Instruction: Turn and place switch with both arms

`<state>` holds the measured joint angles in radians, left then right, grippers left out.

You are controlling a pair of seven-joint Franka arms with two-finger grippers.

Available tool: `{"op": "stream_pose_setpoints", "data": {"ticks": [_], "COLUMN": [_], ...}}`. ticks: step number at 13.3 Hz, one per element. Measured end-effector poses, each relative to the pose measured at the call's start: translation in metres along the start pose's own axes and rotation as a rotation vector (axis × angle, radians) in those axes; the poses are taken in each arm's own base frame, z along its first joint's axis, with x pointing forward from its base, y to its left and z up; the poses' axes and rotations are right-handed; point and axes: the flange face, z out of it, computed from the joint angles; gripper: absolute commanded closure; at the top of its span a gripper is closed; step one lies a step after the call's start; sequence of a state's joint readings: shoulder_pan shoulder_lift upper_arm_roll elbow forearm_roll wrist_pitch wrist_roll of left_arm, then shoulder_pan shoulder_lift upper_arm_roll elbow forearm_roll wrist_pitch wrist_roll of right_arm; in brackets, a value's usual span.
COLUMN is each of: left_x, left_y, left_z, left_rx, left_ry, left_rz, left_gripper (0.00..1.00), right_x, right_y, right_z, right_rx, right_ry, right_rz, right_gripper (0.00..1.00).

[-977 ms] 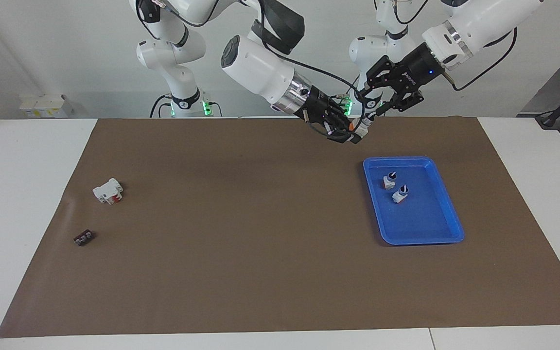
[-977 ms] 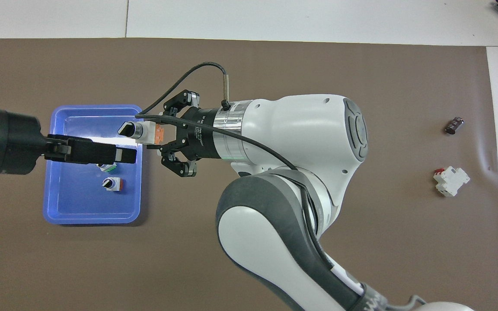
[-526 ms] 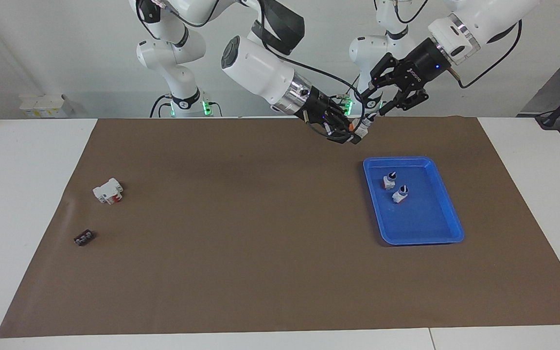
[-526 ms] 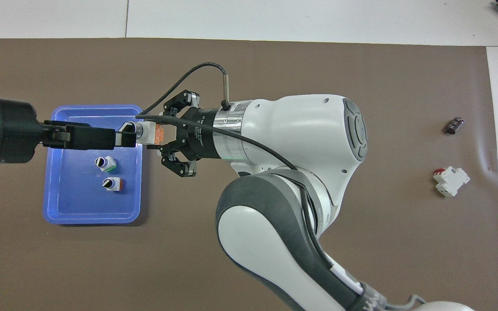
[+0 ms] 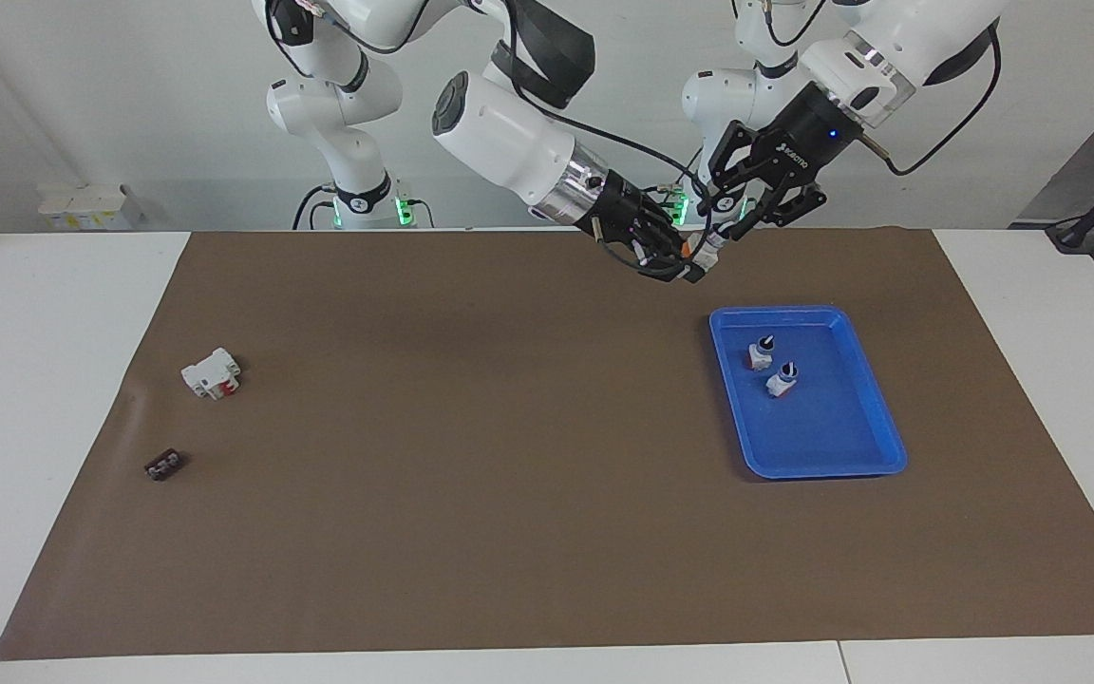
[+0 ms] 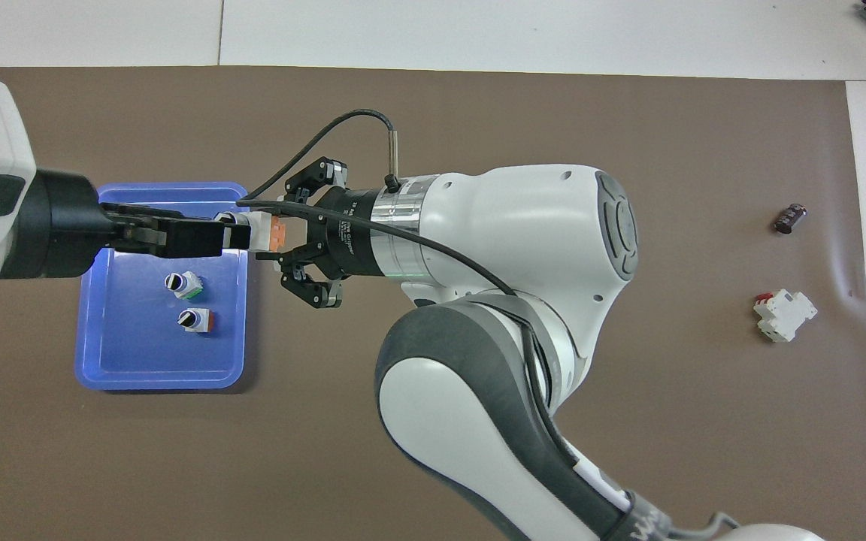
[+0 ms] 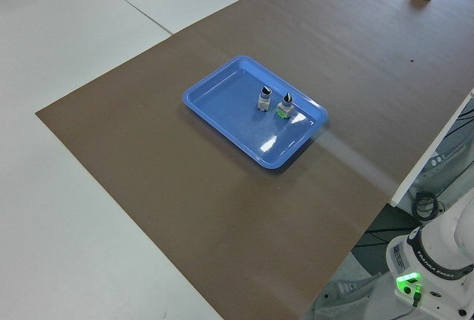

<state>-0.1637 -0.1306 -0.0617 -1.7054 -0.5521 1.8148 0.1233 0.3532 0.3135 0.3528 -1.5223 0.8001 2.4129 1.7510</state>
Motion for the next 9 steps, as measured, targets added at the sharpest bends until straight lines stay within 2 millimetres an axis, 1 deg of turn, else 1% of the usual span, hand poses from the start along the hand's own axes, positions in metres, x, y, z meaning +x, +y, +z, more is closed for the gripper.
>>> {"op": "stream_pose_setpoints", "data": {"ticks": [3,7,8,9], "left_x": [0.003,0.0075,0.0084,0.009], "left_y": [-0.0018,0.0018,0.0026,0.0032], "left_z": [0.001,-0.0052,-0.0066,-0.0071], "left_rx": [0.013,0.015,0.015,0.014], "left_ry": [0.011,0.026,0.029,0.031], "left_rz": [0.003,0.013,0.015,0.016], "left_gripper": [0.45,0.46,0.46,0.5], "right_x": [-0.0001,-0.0001,-0.0001,-0.0001], "right_y": [0.0002,0.0001,0.0001,0.0001], "right_z": [0.0001,0.0001,0.0001,0.0001], "right_rx": [0.0,0.0,0.0,0.0], "right_ry": [0.0,0.0,0.0,0.0], "right_rz": [0.0,0.0,0.0,0.0], "right_gripper": [1.0,1.0,1.0,1.0]}}
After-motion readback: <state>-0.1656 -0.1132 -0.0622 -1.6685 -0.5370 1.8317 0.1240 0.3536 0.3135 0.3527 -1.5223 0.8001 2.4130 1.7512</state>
